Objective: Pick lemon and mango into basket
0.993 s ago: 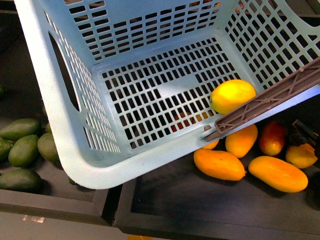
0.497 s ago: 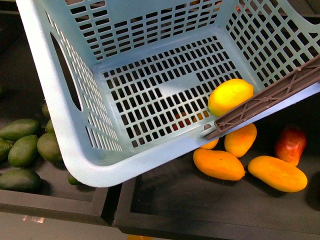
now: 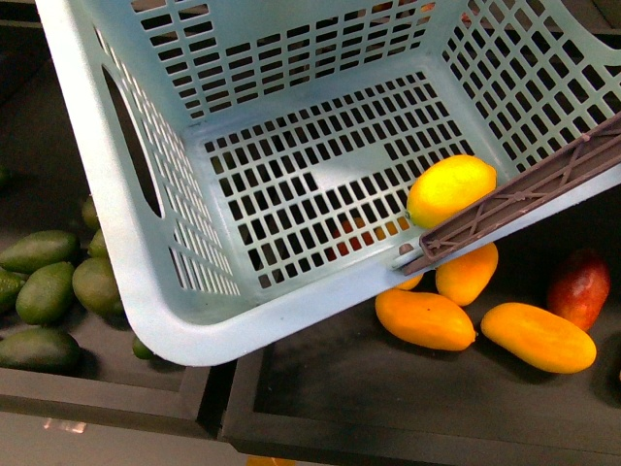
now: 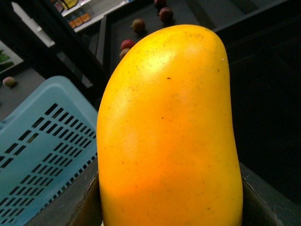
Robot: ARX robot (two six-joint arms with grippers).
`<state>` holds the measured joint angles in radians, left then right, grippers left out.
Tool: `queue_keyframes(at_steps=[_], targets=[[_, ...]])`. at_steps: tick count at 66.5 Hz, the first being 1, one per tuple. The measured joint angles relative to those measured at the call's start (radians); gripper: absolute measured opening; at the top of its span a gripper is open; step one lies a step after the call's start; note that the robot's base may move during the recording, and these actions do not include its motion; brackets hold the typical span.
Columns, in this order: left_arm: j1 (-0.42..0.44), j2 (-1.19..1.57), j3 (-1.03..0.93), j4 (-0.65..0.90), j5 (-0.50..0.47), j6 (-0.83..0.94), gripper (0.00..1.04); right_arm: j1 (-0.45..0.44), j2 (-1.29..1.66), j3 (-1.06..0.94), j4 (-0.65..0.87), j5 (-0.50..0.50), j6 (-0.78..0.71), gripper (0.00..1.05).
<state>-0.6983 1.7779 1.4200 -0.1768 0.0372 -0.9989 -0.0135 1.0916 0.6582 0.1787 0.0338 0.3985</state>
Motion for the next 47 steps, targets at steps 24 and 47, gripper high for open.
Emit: queue_keyframes(at_steps=[24, 47], targets=[[0.0, 0.0, 0.0, 0.0, -0.001, 0.0, 0.14, 0.251, 0.278, 0.131, 0.09, 0.124, 0.01, 0.6], [0.0, 0.0, 0.0, 0.0, -0.003, 0.001, 0.14, 0.322, 0.336, 0.148, 0.066, 0.148, -0.003, 0.85]])
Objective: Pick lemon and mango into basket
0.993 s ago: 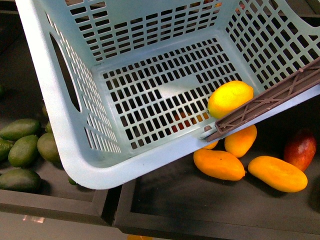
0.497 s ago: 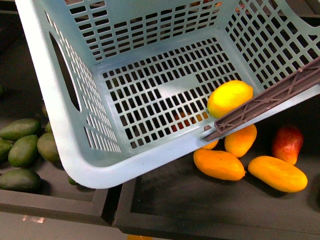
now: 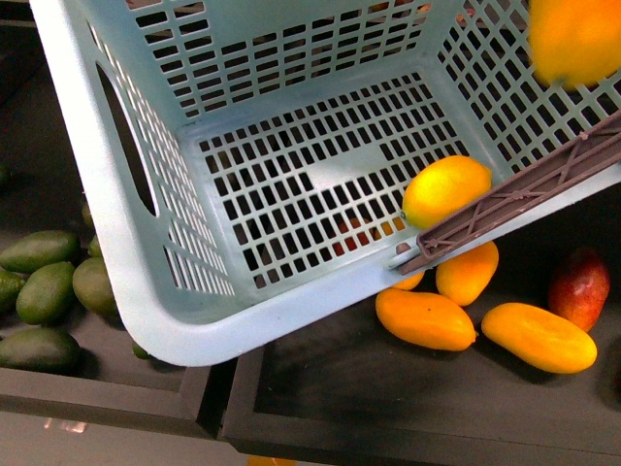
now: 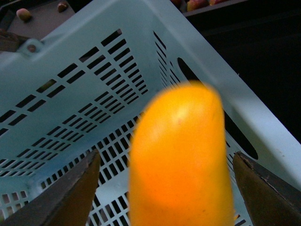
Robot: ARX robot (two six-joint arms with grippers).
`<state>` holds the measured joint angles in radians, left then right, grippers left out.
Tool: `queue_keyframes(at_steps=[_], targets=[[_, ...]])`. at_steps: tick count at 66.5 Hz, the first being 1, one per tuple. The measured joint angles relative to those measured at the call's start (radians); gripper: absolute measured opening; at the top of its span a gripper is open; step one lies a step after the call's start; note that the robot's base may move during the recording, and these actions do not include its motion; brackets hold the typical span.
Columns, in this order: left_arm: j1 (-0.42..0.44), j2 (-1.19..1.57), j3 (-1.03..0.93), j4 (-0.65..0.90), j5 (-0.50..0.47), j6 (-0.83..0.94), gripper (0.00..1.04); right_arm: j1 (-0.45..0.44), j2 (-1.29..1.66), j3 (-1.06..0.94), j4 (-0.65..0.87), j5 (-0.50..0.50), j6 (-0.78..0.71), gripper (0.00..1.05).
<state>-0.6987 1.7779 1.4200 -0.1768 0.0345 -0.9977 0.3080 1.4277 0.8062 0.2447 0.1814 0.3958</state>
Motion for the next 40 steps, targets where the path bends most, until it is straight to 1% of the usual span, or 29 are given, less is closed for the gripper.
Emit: queue_keyframes(at_steps=[6, 13, 27, 29, 30, 33, 34, 35, 37, 38, 40], targets=[[0.0, 0.0, 0.0, 0.0, 0.0, 0.0, 0.14, -0.004, -0.032, -0.002, -0.014, 0.002, 0.001, 0.98], [0.0, 0.0, -0.001, 0.0, 0.003, 0.001, 0.14, -0.039, -0.101, -0.031, -0.029, 0.009, 0.001, 0.96], [0.0, 0.0, -0.001, 0.0, -0.004, 0.002, 0.14, -0.191, -0.333, -0.147, -0.102, 0.044, 0.008, 0.96], [0.0, 0.0, -0.001, 0.0, -0.004, 0.002, 0.14, -0.219, -0.373, -0.18, -0.082, 0.01, -0.012, 0.94], [0.0, 0.0, -0.001, 0.0, -0.004, 0.002, 0.14, -0.242, -0.4, -0.213, -0.028, -0.04, -0.051, 0.9], [0.0, 0.0, -0.001, 0.0, -0.005, 0.003, 0.14, -0.277, -0.444, -0.28, 0.089, -0.119, -0.129, 0.84], [0.0, 0.0, -0.001, 0.0, -0.004, 0.003, 0.14, -0.283, -0.455, -0.296, 0.117, -0.132, -0.138, 0.82], [0.0, 0.0, -0.001, 0.0, -0.003, 0.002, 0.14, -0.292, -0.472, -0.323, 0.163, -0.15, -0.185, 0.79], [0.0, 0.0, -0.001, 0.0, 0.0, 0.001, 0.14, -0.298, -0.488, -0.348, 0.203, -0.158, -0.219, 0.75], [0.0, 0.0, -0.001, 0.0, 0.003, 0.001, 0.14, -0.302, -0.509, -0.379, 0.245, -0.168, -0.262, 0.7], [0.0, 0.0, -0.001, 0.0, 0.003, 0.0, 0.14, -0.304, -0.531, -0.415, 0.273, -0.176, -0.301, 0.63]])
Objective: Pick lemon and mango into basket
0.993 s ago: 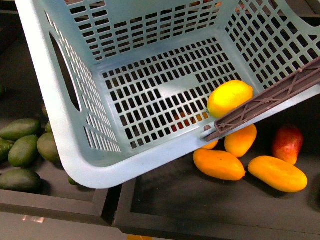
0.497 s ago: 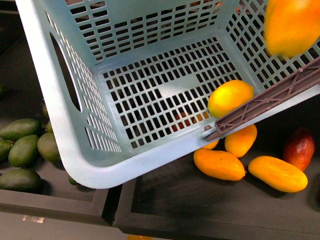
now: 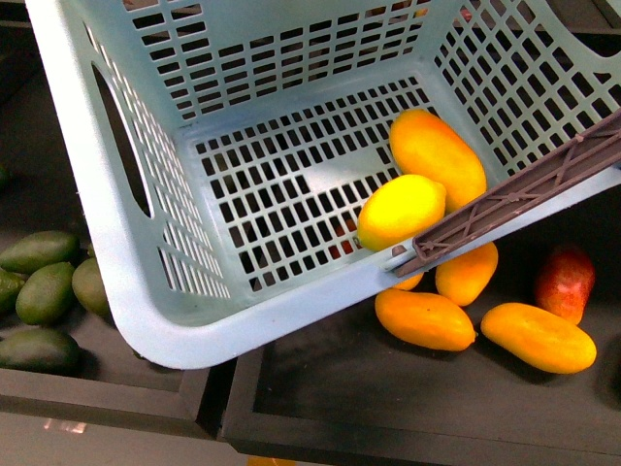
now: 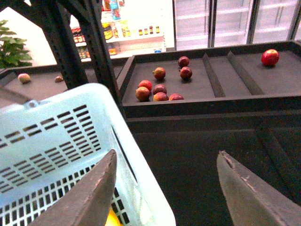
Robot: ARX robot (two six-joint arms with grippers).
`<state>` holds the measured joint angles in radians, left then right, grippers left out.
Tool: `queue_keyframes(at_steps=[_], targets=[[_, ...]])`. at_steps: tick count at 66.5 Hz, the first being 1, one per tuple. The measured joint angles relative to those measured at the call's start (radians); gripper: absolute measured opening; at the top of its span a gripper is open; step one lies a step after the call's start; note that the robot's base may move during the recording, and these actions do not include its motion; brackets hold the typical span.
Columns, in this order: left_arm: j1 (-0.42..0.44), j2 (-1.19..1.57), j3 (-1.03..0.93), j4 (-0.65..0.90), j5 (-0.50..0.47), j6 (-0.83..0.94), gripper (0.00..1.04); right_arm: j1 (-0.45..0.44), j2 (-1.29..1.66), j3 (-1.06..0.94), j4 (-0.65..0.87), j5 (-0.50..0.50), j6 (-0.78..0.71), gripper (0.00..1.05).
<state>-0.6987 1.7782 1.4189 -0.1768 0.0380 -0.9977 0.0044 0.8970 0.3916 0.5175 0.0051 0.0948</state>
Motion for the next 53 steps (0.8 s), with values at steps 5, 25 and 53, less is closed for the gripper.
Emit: queue_keyframes(at_steps=[5, 25, 53], targets=[[0.0, 0.0, 0.0, 0.0, 0.001, 0.0, 0.14, 0.0, -0.032, -0.063, 0.018, -0.005, -0.046, 0.49], [0.0, 0.0, 0.0, 0.0, -0.004, 0.001, 0.14, -0.001, -0.172, -0.217, 0.025, -0.005, -0.089, 0.02], [0.0, 0.0, 0.0, 0.0, -0.001, 0.001, 0.14, -0.001, -0.366, -0.322, -0.064, -0.005, -0.089, 0.02]])
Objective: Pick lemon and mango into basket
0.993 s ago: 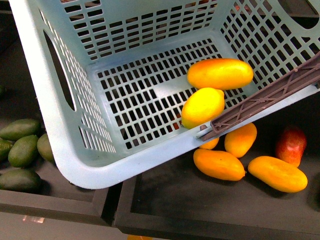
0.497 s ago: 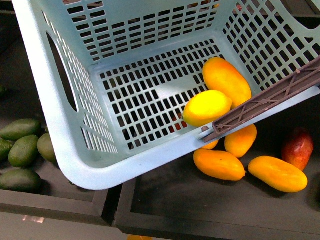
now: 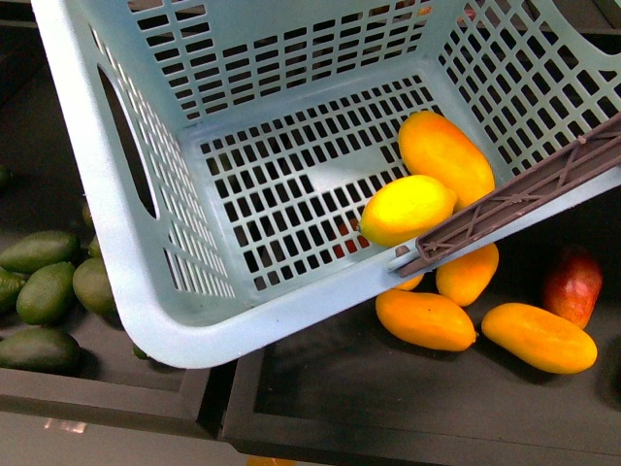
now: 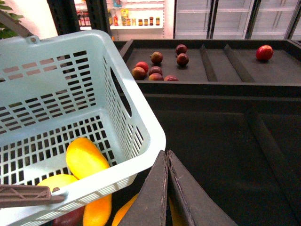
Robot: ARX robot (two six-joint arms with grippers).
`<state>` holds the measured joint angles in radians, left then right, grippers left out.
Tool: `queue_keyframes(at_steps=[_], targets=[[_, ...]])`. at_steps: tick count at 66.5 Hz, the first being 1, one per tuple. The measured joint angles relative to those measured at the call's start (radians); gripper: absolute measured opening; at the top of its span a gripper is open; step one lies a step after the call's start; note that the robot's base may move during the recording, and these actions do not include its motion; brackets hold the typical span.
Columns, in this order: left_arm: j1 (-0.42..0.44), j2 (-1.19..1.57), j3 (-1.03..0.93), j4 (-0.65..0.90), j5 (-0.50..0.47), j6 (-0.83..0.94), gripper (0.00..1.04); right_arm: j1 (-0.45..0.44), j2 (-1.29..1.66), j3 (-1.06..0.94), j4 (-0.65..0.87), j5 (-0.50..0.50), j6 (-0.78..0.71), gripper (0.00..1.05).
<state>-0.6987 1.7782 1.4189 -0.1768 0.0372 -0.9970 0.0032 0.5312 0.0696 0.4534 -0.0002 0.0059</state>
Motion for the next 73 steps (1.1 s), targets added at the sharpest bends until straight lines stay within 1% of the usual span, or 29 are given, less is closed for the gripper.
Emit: queue_keyframes(at_steps=[17, 24, 52, 68, 70, 71, 73], targets=[[0.0, 0.0, 0.0, 0.0, -0.003, 0.0, 0.14, 0.0, -0.116, -0.033, -0.083, 0.0, 0.0, 0.02], [0.0, 0.0, 0.0, 0.0, -0.003, 0.0, 0.14, 0.0, -0.143, -0.052, -0.069, 0.002, 0.0, 0.02], [0.0, 0.0, 0.0, 0.0, -0.003, 0.0, 0.14, 0.0, -0.299, -0.052, -0.22, 0.0, 0.0, 0.02], [0.0, 0.0, 0.0, 0.0, -0.002, 0.0, 0.14, 0.0, -0.354, -0.052, -0.276, 0.0, 0.0, 0.02], [0.0, 0.0, 0.0, 0.0, -0.003, 0.0, 0.14, 0.0, -0.385, -0.052, -0.311, 0.001, 0.0, 0.02], [0.0, 0.0, 0.0, 0.0, -0.003, 0.0, 0.14, 0.0, -0.432, -0.052, -0.381, -0.001, 0.0, 0.02], [0.0, 0.0, 0.0, 0.0, 0.0, 0.0, 0.14, 0.0, -0.467, -0.052, -0.422, 0.0, 0.0, 0.02]])
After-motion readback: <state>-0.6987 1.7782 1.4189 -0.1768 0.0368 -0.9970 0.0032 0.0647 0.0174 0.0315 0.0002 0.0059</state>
